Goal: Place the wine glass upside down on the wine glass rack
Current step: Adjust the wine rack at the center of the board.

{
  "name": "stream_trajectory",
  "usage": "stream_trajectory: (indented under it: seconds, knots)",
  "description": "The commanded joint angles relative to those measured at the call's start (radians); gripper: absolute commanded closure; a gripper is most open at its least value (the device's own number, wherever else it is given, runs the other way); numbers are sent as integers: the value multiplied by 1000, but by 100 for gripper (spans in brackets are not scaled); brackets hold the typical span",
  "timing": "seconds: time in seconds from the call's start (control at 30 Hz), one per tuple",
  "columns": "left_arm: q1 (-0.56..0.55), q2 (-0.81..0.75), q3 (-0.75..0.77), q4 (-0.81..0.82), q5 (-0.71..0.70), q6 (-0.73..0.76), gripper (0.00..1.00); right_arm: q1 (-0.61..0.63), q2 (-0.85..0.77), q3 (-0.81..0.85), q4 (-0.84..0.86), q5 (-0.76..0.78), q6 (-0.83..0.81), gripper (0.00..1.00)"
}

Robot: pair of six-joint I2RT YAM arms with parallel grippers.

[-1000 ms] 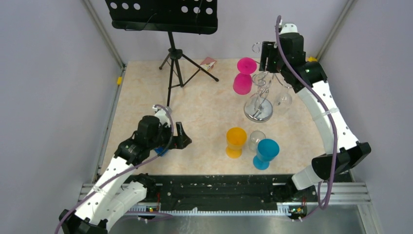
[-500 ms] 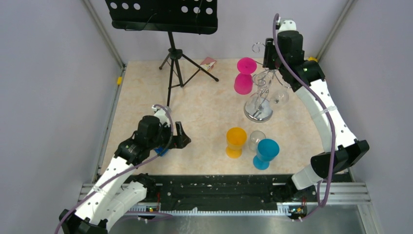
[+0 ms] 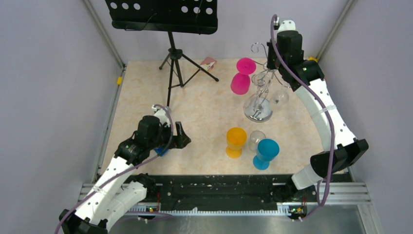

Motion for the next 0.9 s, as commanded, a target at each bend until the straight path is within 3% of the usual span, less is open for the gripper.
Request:
stream_trajectory:
  seconds: [0.0, 0.13, 0.43, 0.87]
  knots:
    - [2, -2, 9, 32, -6, 0, 7, -4, 7, 10, 53, -34, -18, 92]
    - [3, -1, 7, 33, -11, 0, 7, -7, 8, 13, 63, -75, -37, 100]
    - [3, 3, 8, 31, -6, -2, 7, -65, -6, 8, 88, -281, -54, 100]
    - [2, 7, 9, 28, -11, -3, 7, -70, -8, 27, 60, -438, -229, 100]
